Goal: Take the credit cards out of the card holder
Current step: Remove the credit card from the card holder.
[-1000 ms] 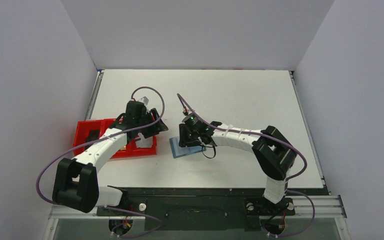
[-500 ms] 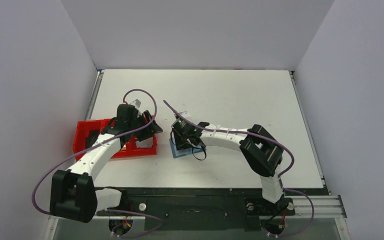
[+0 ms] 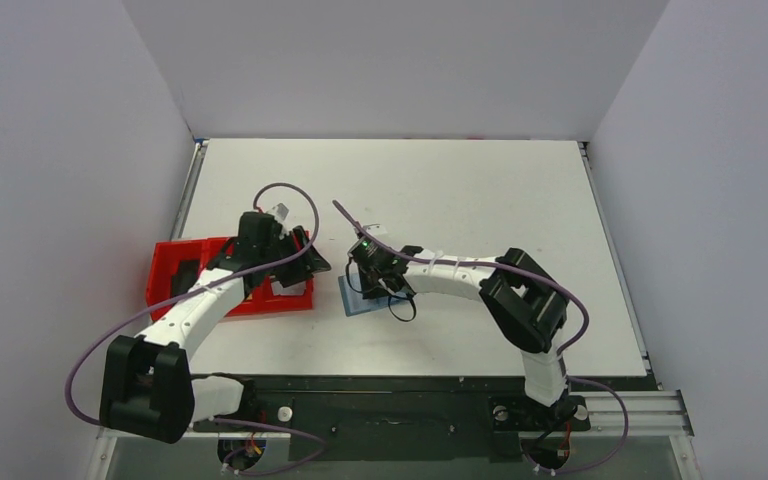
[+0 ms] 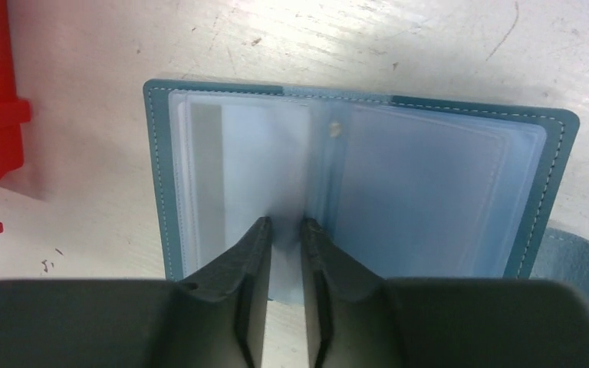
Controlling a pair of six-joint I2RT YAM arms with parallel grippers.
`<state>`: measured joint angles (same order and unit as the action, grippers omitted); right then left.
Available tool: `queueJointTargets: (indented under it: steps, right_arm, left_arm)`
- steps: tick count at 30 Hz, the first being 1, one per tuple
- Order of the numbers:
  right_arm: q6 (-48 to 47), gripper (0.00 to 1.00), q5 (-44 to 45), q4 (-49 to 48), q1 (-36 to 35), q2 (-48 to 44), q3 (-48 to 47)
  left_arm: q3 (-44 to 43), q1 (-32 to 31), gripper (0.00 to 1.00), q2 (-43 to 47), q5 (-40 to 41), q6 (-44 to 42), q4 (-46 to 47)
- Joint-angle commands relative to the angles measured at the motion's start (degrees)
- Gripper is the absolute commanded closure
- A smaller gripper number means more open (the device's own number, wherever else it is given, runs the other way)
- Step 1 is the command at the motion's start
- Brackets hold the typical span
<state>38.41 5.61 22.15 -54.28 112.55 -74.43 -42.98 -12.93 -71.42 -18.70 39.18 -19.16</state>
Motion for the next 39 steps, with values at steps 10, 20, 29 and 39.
queueJointTargets:
  steps: [10, 20, 29, 39]
  right_arm:
    - [6.11, 1.0, -14.34, -11.89, 6.37, 0.02, 14.43]
    - [9.94, 1.0, -20.96, -19.7, 10.51, -0.53, 20.39]
    - [12.11, 1.0, -25.66, -25.5, 12.64, 0.16, 23.24]
    - [12.84, 0.97, -27.27, -27.59, 13.44, -1.55, 24.43]
  left_arm:
    - [-0.87, -9.84, 0.5, -7.59, 1.08, 1.95, 6.88]
    - [-1.3, -14.21, 0.55, -15.52, 0.09, 4.88, 13.03]
    - [-1.12, -14.76, 0.56, -20.21, -0.82, 5.28, 16.27]
    - [-1.46, -15.52, 0.73, -21.52, -0.31, 6.28, 18.03]
